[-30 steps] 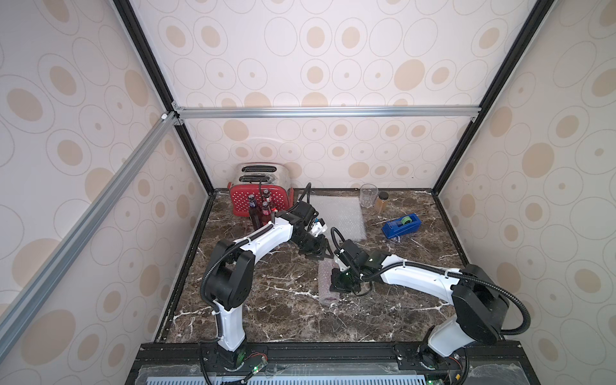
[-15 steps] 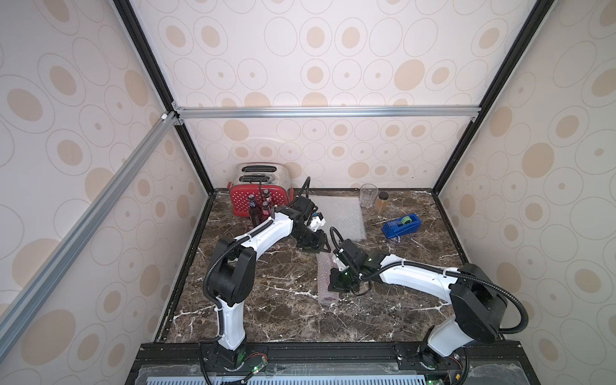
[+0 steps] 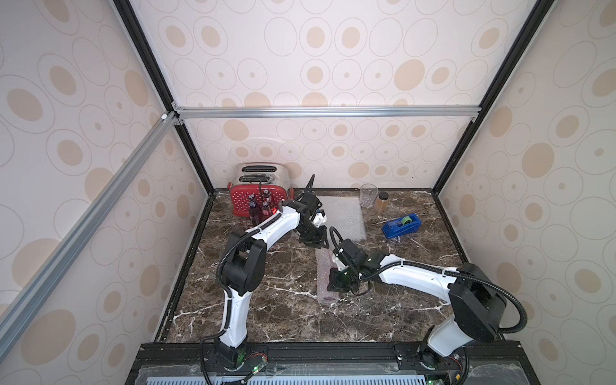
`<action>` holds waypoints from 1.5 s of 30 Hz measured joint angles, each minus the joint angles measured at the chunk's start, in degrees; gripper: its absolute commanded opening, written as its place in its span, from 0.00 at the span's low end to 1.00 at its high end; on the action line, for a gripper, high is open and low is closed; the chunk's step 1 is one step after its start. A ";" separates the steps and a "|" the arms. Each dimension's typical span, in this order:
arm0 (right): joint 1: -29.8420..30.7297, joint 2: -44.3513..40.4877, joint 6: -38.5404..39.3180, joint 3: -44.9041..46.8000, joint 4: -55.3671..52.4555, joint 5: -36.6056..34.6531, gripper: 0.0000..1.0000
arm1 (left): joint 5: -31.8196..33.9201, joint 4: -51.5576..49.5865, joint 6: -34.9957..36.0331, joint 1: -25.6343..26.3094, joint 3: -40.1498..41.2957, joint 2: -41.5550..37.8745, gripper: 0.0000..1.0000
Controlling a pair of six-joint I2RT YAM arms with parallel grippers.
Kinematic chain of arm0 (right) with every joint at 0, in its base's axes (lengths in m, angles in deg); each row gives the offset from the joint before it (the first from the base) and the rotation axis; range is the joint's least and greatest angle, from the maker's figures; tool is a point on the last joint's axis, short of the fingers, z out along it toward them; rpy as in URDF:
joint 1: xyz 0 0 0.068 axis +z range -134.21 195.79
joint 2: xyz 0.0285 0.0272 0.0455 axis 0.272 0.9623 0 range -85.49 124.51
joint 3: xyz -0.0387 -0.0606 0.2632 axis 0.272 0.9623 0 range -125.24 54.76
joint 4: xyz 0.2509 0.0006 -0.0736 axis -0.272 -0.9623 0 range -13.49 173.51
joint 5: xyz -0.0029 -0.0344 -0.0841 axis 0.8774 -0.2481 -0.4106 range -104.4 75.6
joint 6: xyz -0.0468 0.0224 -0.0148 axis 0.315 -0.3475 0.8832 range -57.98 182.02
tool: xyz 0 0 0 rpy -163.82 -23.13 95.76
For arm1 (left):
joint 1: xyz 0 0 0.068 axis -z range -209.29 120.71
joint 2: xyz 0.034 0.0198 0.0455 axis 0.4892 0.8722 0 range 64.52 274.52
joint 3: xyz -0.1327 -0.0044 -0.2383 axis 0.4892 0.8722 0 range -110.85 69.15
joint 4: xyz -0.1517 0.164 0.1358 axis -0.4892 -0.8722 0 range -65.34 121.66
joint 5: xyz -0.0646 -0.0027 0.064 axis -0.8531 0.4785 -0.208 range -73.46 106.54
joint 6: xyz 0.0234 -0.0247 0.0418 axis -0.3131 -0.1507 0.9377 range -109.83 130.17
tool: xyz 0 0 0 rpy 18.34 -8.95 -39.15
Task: Wrap wine bottles in bubble wrap
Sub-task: Wrap the wine bottle in bubble wrap.
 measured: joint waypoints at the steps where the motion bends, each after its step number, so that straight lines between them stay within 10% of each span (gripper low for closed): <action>1: 0.00 0.00 0.00 0.00 0.02 0.00 0.09 | 0.44 -0.22 -0.04 -0.02 0.00 -0.02 0.41; 9: -0.02 0.04 0.37 0.00 0.22 -0.02 0.09 | 1.99 -1.64 0.17 0.00 -1.73 1.11 0.00; 45: -0.13 -0.63 0.85 0.02 -0.85 -0.61 0.09 | -4.20 -0.15 1.25 3.93 -6.34 10.25 0.02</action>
